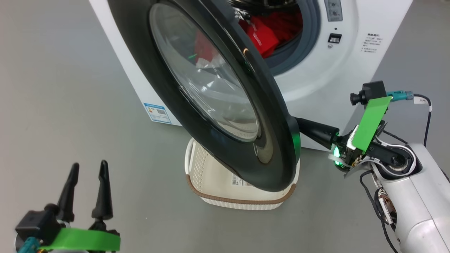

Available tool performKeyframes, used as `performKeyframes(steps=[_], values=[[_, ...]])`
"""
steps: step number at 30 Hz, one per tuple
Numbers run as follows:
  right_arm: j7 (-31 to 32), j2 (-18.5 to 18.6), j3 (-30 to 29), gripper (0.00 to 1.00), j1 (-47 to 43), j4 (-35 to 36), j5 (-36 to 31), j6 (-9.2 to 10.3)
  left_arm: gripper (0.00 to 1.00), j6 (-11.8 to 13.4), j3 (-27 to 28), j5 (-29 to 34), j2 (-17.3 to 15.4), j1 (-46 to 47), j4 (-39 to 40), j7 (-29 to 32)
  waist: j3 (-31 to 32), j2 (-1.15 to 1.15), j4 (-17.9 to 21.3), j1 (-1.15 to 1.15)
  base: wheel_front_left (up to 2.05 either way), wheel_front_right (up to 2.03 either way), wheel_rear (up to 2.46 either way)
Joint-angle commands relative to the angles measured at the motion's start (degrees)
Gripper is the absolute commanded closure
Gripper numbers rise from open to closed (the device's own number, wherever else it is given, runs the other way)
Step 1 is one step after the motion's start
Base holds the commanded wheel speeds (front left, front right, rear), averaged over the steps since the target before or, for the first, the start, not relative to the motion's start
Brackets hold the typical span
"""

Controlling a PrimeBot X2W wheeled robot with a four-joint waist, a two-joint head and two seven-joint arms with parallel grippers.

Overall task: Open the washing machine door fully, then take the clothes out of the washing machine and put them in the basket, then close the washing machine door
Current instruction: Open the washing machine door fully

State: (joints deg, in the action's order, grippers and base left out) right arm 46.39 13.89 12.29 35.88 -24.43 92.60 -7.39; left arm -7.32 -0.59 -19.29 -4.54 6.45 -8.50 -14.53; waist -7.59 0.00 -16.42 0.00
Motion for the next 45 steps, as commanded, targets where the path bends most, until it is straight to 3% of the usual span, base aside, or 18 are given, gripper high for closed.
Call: performKeyframes(steps=[1, 19, 32, 45], values=[[0.6, -1.1, 1.0, 1.0, -0.8, 2.0, 0.9, -0.1, 0.0, -0.2, 1.7, 0.6, -1.1, 0.1, 0.9, -0.5, 0.7, 0.0, -0.7, 0.0, 0.0, 0.0, 0.0], [2.7, -3.4, 3.0, 1.0, -5.0, 3.9, 1.1, -0.1, 0.0, -0.2, 1.3, 1.3, -1.0, -1.5, -0.3, -0.5, 3.6, 0.0, -4.0, 0.0, 0.0, 0.0, 0.0], [3.9, -6.1, 5.3, 1.0, -7.1, 6.9, 0.5, -0.1, 0.0, -0.2, 1.5, 1.6, -1.0, -2.1, -1.5, -0.5, 5.4, 0.0, -8.6, 0.0, 0.0, 0.0, 0.0], [3.7, -8.9, 6.9, 1.0, -6.6, 5.1, 0.2, -0.1, 0.0, -0.2, 2.2, 1.8, -0.9, -2.3, -1.9, -0.5, 5.5, 0.0, -13.5, 0.0, 0.0, 0.0, 0.0]])
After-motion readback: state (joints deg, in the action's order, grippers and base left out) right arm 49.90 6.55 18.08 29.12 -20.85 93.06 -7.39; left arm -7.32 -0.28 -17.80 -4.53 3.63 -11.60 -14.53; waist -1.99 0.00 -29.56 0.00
